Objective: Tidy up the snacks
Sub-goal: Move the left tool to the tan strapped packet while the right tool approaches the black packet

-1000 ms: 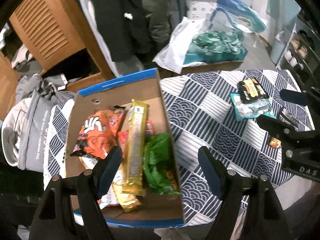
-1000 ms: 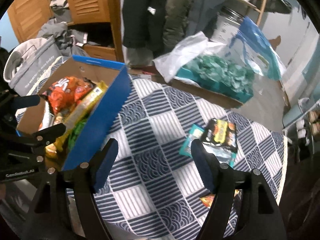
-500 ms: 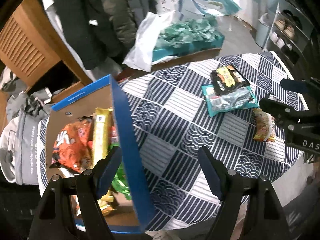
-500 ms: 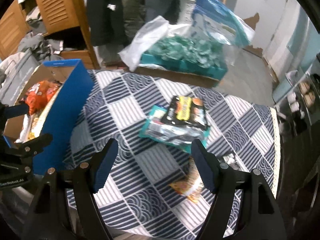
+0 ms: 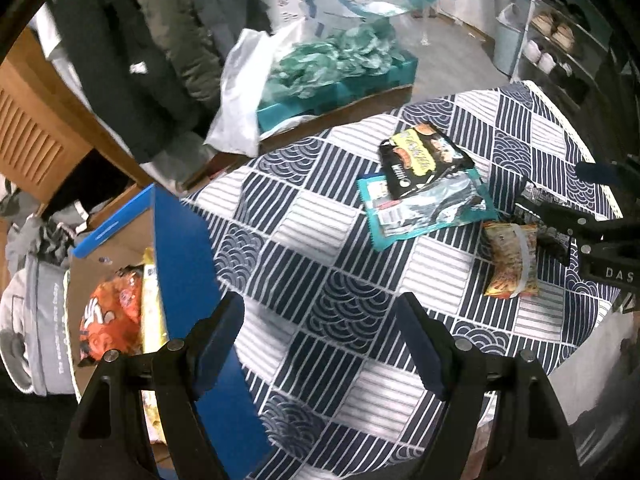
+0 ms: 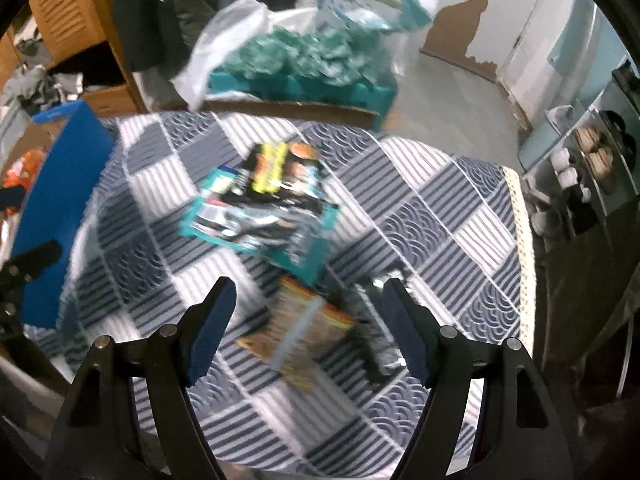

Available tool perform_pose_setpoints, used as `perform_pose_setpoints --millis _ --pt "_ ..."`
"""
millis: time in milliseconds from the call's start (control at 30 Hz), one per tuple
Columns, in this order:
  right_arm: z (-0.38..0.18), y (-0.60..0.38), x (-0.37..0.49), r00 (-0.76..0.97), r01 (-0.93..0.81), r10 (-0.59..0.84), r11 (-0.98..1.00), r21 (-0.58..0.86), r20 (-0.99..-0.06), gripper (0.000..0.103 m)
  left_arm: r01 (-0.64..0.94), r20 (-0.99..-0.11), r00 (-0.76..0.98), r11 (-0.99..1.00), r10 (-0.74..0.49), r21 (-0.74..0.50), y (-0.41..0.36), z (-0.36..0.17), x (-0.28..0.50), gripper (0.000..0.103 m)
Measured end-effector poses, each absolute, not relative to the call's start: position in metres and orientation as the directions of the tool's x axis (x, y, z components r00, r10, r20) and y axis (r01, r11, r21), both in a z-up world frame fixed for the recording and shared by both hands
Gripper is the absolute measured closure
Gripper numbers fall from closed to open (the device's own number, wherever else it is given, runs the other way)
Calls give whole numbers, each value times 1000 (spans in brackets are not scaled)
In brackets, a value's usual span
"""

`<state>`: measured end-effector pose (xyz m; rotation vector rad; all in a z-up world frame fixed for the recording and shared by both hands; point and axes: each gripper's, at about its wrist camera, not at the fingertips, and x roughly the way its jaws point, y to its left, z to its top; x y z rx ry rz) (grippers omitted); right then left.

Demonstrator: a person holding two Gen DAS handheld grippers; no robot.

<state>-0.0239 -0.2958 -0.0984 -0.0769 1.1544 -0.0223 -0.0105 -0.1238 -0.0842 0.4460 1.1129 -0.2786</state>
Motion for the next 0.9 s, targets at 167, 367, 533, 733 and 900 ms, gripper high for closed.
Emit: perform_pose_setpoints --millis 167,367,533,733,900 --pt "-114 -329 -18 359 -5 -82 996 -90 -930 28 462 -909 415 857 18 228 -148 -99 -10 23" --pt "-143 -357 2 323 23 -22 1000 -16 -946 28 493 -925 379 842 18 218 -175 -123 -11 23" --pt "-169 -361 11 278 -14 -40 999 -46 -960 28 510 -927 375 832 15 220 -192 -135 -9 23" --pt "-184 -366 7 242 -30 -46 998 -55 -969 28 526 -932 363 823 13 216 -213 -144 -5 23" --pt "-193 -376 -5 205 2 -50 999 -51 -977 28 547 -941 338 814 -4 193 -228 -148 -5 23"
